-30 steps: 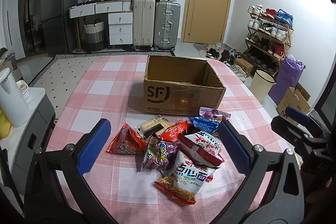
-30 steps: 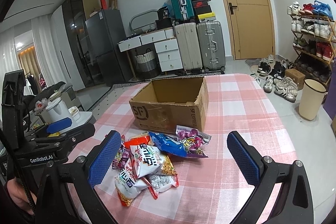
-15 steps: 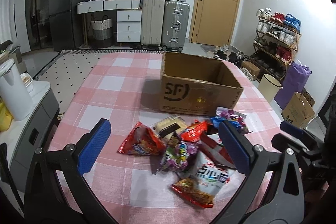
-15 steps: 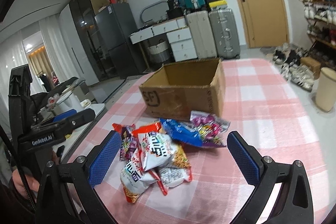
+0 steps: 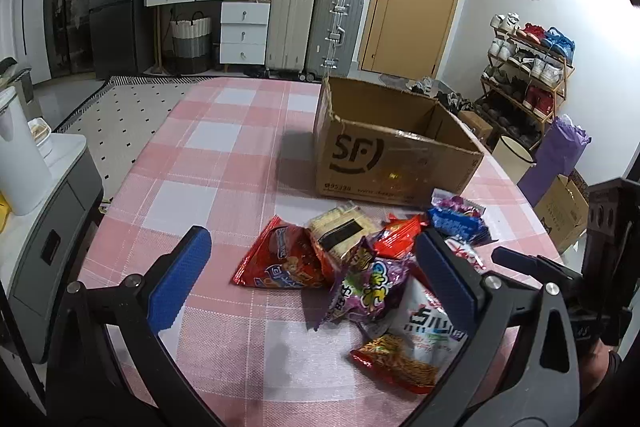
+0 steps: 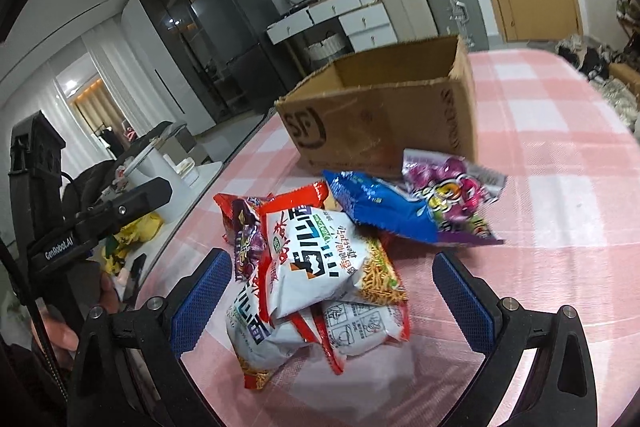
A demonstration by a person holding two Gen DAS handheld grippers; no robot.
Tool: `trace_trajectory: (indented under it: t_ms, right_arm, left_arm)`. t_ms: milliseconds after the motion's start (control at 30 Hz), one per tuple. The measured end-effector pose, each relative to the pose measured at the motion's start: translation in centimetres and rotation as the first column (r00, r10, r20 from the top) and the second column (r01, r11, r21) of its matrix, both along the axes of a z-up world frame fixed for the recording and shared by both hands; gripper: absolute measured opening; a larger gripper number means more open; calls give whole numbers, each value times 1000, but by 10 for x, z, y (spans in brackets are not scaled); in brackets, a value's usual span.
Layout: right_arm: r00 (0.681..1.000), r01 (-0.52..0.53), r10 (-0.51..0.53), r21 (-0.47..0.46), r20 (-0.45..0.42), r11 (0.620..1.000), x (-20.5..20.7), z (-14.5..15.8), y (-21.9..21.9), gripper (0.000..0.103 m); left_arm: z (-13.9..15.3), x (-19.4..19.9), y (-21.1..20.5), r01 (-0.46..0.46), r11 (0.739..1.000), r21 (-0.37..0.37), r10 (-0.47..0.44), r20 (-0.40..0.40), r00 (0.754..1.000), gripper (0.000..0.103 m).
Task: Organize snacks
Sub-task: 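Lower the right tool onto the white noodle-snack bag and close it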
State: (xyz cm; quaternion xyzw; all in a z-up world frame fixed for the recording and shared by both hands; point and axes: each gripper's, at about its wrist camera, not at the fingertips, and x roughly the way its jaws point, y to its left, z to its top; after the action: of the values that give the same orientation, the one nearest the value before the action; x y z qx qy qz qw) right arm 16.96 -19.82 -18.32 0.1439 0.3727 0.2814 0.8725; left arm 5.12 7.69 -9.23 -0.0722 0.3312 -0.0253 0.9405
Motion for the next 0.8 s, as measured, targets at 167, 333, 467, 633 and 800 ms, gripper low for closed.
trace_trajectory:
  t_ms: [167,333,467,633,800]
  right_arm:
    - [998,-23,25,43,-54,999,20,-12,8,103]
    - [994,-43,50,73,-100,996,41,-25,19,103]
    - [990,-65,73,74,-123,995,50,-34,28,103]
    - [985,-96,107,86,-134,992,55,-43,38,81]
    - [987,-90,103,106,-125,990,51,-40,32,77]
  left_arm:
    - [-14,11,6,4,1000,-8,-5,-17,1000,102]
    - [-25,21,11,-1,1000,-9,1,-39,999,102]
    - [-35,31,16,-8,1000,-18,7,-62,998,102]
    - [-47,41,20,-18,999,-30,15,-94,995,102]
    - [-47,40,18,-18,999,-29,15,-97,995,102]
